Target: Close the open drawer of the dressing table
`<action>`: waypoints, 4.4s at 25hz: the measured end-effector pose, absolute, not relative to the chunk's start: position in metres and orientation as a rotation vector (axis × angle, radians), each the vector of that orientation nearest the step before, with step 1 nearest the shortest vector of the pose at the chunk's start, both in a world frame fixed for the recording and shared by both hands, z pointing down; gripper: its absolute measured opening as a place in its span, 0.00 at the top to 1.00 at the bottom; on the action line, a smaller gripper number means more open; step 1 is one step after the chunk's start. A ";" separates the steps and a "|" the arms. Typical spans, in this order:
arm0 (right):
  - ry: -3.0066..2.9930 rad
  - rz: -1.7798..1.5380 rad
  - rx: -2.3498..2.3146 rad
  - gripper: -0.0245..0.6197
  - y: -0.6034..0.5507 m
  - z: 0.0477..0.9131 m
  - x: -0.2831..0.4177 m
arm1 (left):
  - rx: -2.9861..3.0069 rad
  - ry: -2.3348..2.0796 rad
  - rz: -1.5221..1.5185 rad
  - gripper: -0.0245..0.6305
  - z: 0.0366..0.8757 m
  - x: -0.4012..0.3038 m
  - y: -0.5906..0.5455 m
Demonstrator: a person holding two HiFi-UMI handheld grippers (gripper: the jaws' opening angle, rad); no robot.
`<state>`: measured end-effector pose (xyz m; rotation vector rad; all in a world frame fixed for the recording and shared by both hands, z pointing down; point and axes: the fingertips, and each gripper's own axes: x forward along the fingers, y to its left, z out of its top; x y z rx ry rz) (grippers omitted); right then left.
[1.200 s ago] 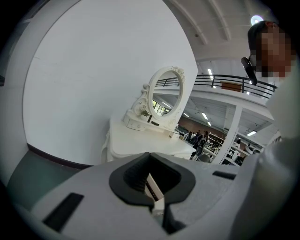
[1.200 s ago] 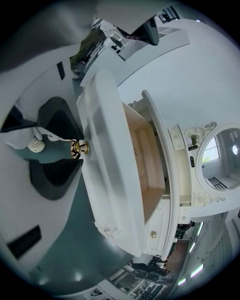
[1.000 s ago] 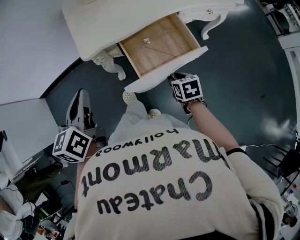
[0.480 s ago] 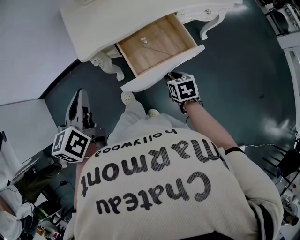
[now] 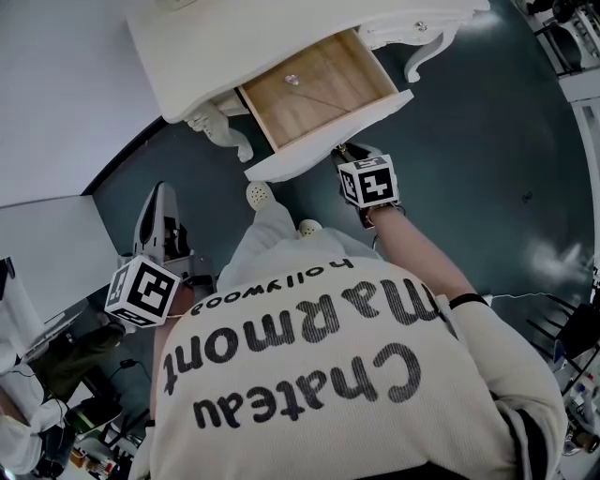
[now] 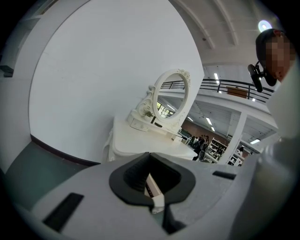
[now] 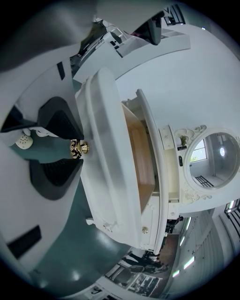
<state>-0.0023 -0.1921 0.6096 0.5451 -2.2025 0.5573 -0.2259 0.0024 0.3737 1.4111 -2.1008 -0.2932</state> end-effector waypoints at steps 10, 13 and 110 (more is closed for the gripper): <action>-2.216 0.584 0.558 0.74 -0.199 0.610 -0.008 | 1.378 -2.106 -0.297 0.95 0.380 -0.229 0.009; -2.218 0.605 0.559 0.74 -0.201 0.610 -0.012 | 1.363 -2.110 -0.300 0.95 0.382 -0.232 0.013; -2.222 0.692 0.820 0.74 -0.302 0.627 -0.167 | 1.499 -2.004 -0.225 0.95 0.389 -0.449 -0.105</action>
